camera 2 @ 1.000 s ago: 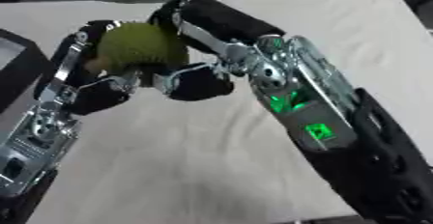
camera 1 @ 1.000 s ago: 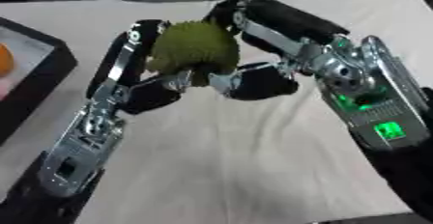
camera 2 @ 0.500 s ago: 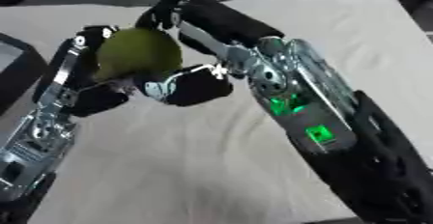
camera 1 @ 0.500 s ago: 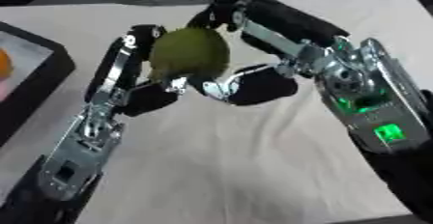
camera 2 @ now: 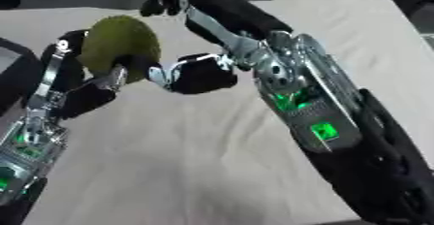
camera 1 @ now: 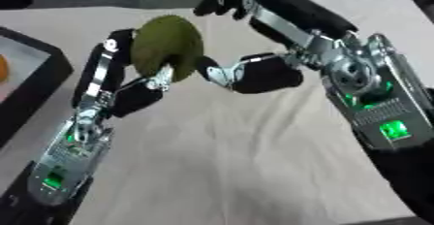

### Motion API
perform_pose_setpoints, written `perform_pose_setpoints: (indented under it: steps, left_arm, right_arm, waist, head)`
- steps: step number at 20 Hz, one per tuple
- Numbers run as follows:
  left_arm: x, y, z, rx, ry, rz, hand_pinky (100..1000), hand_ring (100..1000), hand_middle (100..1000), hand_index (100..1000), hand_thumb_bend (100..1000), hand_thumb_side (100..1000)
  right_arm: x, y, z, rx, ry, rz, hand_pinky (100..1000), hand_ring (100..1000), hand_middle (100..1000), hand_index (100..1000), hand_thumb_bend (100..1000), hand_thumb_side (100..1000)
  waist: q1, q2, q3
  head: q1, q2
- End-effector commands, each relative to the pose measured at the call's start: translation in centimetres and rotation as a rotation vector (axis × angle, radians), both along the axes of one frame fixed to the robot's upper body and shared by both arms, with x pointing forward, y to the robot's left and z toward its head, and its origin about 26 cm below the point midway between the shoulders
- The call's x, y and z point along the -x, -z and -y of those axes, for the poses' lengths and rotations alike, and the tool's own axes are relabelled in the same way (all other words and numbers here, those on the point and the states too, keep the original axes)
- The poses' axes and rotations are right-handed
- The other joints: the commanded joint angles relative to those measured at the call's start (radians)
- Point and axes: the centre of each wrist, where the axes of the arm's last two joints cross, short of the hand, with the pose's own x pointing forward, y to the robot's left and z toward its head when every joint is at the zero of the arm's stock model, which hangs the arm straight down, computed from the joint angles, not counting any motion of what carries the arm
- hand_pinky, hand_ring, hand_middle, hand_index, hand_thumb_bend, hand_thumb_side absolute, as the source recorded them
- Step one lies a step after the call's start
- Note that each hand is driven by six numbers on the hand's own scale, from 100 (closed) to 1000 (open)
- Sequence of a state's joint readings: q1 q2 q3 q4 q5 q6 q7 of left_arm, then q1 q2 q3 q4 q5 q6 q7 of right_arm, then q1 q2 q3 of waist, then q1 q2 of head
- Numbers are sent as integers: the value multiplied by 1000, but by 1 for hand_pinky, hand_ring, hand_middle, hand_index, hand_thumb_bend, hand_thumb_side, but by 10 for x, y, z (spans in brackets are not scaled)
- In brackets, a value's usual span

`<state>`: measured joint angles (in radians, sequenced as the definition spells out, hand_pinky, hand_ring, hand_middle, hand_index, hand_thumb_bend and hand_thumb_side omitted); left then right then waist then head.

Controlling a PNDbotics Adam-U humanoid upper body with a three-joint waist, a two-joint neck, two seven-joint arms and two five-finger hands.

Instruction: Pick up the objects with one hand, pass them to the other hand, and then place them into the box on the other side of the table.

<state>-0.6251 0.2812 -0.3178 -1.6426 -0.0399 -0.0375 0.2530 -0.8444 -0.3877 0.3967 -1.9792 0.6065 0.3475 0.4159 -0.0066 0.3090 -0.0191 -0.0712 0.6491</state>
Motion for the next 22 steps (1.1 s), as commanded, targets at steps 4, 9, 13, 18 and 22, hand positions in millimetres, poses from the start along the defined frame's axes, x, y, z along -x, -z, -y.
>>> perform_pose_setpoints:
  steps: [4, 9, 13, 18, 22]
  left_arm:
    - [-11, -17, -42, 22, -170, 40, 480, 599, 403, 465, 100, 100]
    - [-19, -25, -70, 12, -289, 49, 482, 600, 404, 467, 100, 100]
    - [-24, -32, -85, -15, -363, 51, 484, 601, 404, 468, 100, 100]
    - [-26, -40, -108, -106, -421, 13, 485, 603, 406, 470, 100, 100]
    - [-28, -43, -128, -129, -486, -25, 484, 605, 409, 473, 100, 100]
  right_arm:
    - [0, -12, 21, -212, 10, 47, 781, 831, 740, 766, 308, 313]
    - [-4, -13, 39, -284, -2, 22, 781, 829, 735, 761, 258, 297]
    - [-6, -15, 55, -348, 50, 32, 778, 826, 726, 752, 240, 283]
    - [-7, -22, 78, -399, 148, 32, 776, 824, 723, 750, 239, 278]
    - [-9, -27, 93, -454, 214, 47, 773, 819, 716, 748, 234, 271]
  waist:
    - [16, -42, -2]
    - [21, -46, 0]
    - [24, -48, -1]
    - [29, -47, -3]
    - [33, -46, -5]
  head:
    - [-7, 10]
    - [-4, 9]
    - [16, 7]
    - [43, -1]
    - [53, -13]
